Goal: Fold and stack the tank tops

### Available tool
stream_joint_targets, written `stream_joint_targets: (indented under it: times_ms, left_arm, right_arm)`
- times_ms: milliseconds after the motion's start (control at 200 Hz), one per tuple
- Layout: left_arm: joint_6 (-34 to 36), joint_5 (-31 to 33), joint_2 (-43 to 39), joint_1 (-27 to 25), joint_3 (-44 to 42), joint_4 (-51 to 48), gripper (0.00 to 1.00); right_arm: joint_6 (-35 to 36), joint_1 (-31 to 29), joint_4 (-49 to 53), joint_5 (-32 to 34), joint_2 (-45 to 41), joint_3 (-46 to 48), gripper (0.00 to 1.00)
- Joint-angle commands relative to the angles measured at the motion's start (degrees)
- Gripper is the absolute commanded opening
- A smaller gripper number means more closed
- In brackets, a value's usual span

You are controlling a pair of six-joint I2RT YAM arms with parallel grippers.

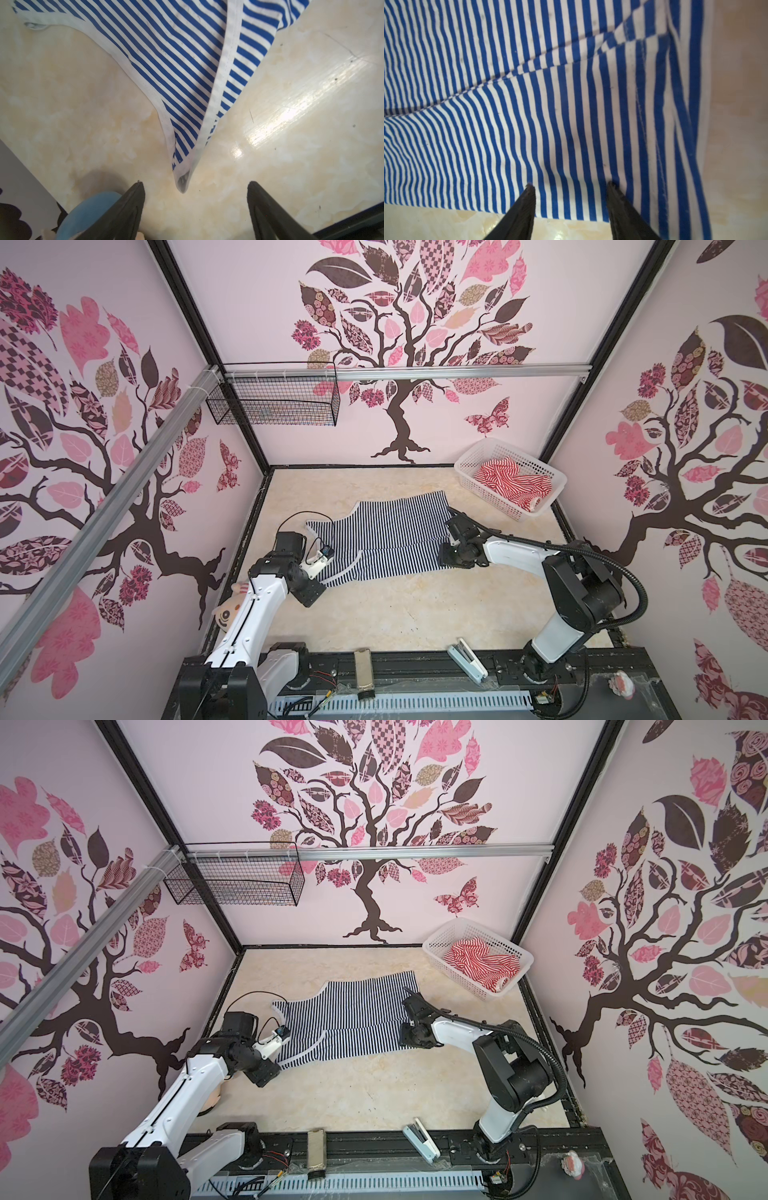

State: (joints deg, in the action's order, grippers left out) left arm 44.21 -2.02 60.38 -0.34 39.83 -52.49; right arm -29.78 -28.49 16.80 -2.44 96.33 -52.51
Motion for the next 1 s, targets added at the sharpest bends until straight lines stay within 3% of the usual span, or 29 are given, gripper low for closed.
stream_joint_targets:
  times_ms: [0, 180, 395, 545, 665, 830, 996]
  left_arm:
    - [2.11, -0.31, 0.62, 0.25, -1.14, 0.94, 0.82]
    - [2.28, -1.61, 4.21, 0.25, -0.44, 1.68, 0.82]
    - [2.63, -11.61, 8.22, 0.25, 4.5, -5.46, 0.82]
    - [1.89, -16.72, 5.39, 0.16, 5.02, -6.33, 0.83]
    - [0.86, -17.39, 3.69, -0.93, 4.38, -5.7, 0.83]
    - [0.27, -12.8, 5.48, -7.56, 0.25, -4.03, 0.82]
    - [0.1, -10.81, 7.21, -8.1, -0.59, -1.68, 0.81]
  right_arm:
    - [0.82, 3.16, 2.37, 2.77, 1.78, 1.07, 0.59]
    - [2.6, 7.57, 1.84, 1.81, 0.35, 2.6, 0.6]
    - [3.06, 7.57, 1.9, -0.25, -0.01, 1.79, 0.6]
    - [3.15, 7.57, 1.84, -0.73, 0.17, 1.61, 0.59]
    - [3.11, 7.62, 1.66, -1.0, 0.42, 1.73, 0.59]
    - [3.15, 7.57, 1.77, -1.02, 0.52, 1.65, 0.59]
    - [3.43, 7.57, 2.43, -0.8, 0.35, 1.16, 0.58]
